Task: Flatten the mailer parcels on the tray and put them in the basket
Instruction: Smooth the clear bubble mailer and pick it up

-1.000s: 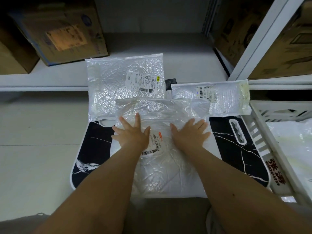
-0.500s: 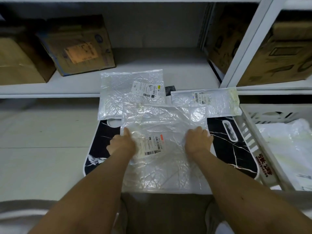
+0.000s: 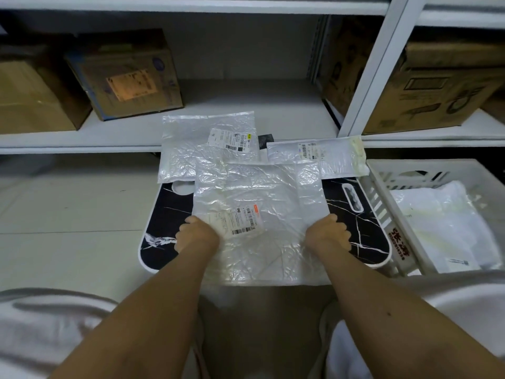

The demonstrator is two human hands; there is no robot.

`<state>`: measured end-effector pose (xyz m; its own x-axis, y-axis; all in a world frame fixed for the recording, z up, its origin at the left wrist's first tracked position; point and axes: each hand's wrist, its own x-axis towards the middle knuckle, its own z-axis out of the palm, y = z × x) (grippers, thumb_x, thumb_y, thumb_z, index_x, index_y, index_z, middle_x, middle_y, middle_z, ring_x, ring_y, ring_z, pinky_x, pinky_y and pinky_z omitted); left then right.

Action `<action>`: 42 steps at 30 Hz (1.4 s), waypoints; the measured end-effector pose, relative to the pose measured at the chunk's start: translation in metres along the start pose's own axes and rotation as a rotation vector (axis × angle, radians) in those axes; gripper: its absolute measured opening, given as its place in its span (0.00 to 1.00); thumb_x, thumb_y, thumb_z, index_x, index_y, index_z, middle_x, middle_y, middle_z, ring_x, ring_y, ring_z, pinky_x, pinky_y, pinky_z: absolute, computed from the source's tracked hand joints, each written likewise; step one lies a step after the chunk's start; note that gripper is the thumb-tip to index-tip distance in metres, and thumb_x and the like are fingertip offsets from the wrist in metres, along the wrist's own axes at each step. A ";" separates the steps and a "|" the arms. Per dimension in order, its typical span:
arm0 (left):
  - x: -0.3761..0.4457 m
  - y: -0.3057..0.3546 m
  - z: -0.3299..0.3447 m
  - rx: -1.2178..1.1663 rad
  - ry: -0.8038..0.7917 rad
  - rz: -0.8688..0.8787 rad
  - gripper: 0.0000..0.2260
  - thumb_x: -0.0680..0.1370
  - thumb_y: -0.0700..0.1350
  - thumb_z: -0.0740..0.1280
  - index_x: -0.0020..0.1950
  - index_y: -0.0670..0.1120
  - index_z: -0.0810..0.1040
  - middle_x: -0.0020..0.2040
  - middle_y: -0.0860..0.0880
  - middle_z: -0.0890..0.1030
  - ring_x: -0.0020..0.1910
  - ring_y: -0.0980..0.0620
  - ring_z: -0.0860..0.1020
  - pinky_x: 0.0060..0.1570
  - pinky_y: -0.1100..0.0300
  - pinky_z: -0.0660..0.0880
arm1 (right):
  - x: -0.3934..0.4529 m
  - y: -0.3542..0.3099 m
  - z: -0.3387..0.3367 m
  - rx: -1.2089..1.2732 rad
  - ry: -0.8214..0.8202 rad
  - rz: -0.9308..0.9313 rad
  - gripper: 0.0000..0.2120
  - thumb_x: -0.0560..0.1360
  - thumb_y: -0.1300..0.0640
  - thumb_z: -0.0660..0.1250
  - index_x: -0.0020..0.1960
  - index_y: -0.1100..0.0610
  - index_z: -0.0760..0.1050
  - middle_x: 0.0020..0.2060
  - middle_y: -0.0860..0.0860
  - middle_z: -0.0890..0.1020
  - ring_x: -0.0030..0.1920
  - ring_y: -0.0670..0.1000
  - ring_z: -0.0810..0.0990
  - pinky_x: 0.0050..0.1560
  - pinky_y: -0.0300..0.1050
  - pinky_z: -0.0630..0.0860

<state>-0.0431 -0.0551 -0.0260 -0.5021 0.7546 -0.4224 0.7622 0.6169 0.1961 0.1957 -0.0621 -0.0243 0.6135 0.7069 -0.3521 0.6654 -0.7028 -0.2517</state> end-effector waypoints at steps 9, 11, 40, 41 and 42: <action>-0.022 0.009 -0.027 -0.088 0.075 0.048 0.20 0.79 0.42 0.60 0.70 0.38 0.63 0.68 0.40 0.68 0.67 0.41 0.68 0.64 0.49 0.67 | -0.030 -0.013 -0.023 -0.124 0.170 -0.224 0.15 0.78 0.55 0.61 0.63 0.56 0.72 0.59 0.54 0.77 0.62 0.57 0.70 0.57 0.52 0.69; -0.032 0.015 -0.036 -0.086 0.141 0.091 0.19 0.79 0.42 0.59 0.69 0.39 0.65 0.67 0.40 0.70 0.66 0.41 0.69 0.62 0.49 0.68 | -0.037 -0.017 -0.032 -0.153 0.240 -0.269 0.13 0.77 0.55 0.61 0.61 0.55 0.75 0.56 0.52 0.78 0.61 0.56 0.70 0.55 0.50 0.70; -0.207 0.293 0.005 0.122 0.147 1.159 0.09 0.77 0.41 0.61 0.52 0.44 0.80 0.51 0.46 0.80 0.48 0.46 0.77 0.41 0.58 0.71 | 0.099 0.171 -0.242 -0.121 0.571 0.136 0.14 0.76 0.58 0.61 0.59 0.60 0.76 0.57 0.56 0.77 0.63 0.58 0.68 0.59 0.53 0.66; -0.211 0.299 0.015 0.160 0.099 1.188 0.09 0.77 0.41 0.61 0.51 0.44 0.79 0.50 0.46 0.80 0.48 0.46 0.77 0.42 0.58 0.72 | 0.104 0.181 -0.240 -0.123 0.560 0.161 0.15 0.76 0.58 0.61 0.60 0.60 0.76 0.58 0.57 0.77 0.64 0.58 0.68 0.60 0.54 0.66; -0.214 0.307 0.028 0.205 0.045 1.217 0.08 0.77 0.42 0.61 0.49 0.43 0.78 0.49 0.45 0.80 0.47 0.46 0.77 0.42 0.58 0.73 | 0.112 0.193 -0.238 -0.131 0.547 0.186 0.15 0.76 0.58 0.61 0.61 0.60 0.75 0.58 0.57 0.77 0.64 0.58 0.69 0.61 0.54 0.66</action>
<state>0.3096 -0.0329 0.1002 0.5680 0.8225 -0.0306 0.7910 -0.5352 0.2965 0.4938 -0.1001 0.1020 0.8318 0.5359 0.1447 0.5514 -0.8276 -0.1046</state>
